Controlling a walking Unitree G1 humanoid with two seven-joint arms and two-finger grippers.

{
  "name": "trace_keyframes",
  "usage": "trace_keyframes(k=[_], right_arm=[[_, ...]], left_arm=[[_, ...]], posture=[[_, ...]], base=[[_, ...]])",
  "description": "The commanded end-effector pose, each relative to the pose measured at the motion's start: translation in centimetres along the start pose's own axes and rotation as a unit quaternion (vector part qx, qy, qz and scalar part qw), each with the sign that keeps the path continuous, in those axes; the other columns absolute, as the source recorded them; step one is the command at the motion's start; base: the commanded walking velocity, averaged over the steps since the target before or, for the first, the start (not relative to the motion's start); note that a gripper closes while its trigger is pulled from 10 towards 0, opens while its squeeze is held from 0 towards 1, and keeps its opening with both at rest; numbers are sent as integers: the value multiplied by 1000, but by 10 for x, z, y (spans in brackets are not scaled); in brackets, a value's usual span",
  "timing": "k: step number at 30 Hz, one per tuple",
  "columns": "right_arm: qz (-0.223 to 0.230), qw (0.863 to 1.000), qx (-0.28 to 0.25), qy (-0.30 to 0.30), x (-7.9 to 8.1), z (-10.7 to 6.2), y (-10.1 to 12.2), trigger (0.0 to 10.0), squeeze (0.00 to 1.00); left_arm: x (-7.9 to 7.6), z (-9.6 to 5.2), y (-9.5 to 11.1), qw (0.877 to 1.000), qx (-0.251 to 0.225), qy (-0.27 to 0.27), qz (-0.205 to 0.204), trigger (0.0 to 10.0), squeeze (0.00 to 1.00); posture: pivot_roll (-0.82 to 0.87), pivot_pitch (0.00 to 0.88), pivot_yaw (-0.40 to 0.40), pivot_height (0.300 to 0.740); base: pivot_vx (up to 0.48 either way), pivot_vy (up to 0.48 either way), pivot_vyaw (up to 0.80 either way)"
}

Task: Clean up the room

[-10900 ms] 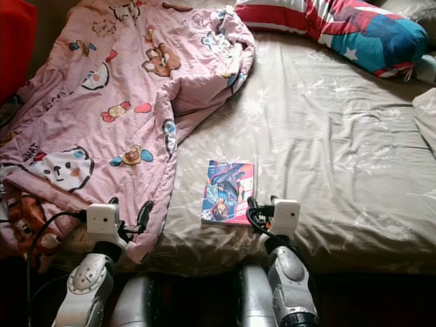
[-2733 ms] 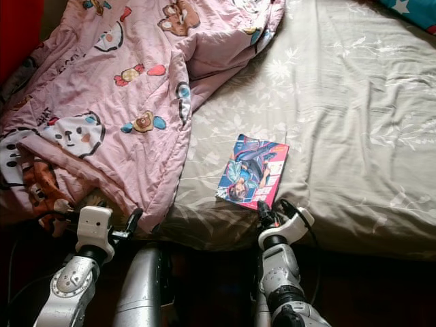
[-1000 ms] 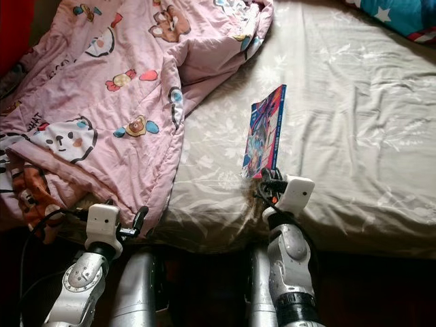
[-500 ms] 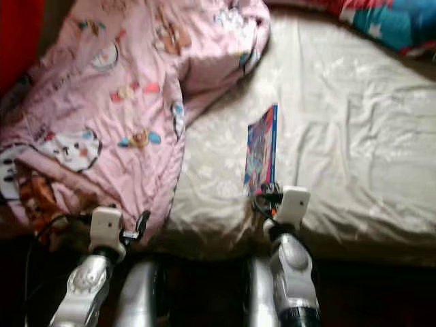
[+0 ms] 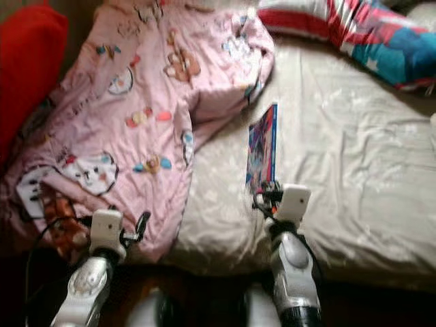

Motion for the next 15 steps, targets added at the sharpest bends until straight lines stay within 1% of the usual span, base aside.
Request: trace_keyframes(k=[1,8,11,15], right_arm=[[-2,1000,-14,1,1,0,8,10000,0],[-2,1000,-13,-6,0,1,8,10000,0],[-1,1000,-7,-14,-4,0,5,10000,0],[-1,1000,-6,-16,-5,0,5,10000,0]], left_arm=[[3,-6,-13,1000,21,6,2,10000,0],[5,-5,-12,1000,19,8,2,10000,0],[4,-5,-13,1000,18,8,1,10000,0],[4,-5,-13,1000,18,7,1,10000,0]], posture=[[-9,189,5,730],[-8,202,1,730],[-7,206,1,730],[-9,213,1,730]], base=[[0,0,0],[0,0,0],[0,0,0],[0,0,0]])
Point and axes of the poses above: a point about 5 cm out from each wrist's last joint towards the gripper, its own z axis pointing out of the wrist towards the gripper, its own y axis along the axis of the wrist's last joint, x = y × z, the point moved 6 cm from there along z, pointing out of the wrist towards the gripper, and after that the axes turned 9 degrees about -z, right-handed, at the moved point
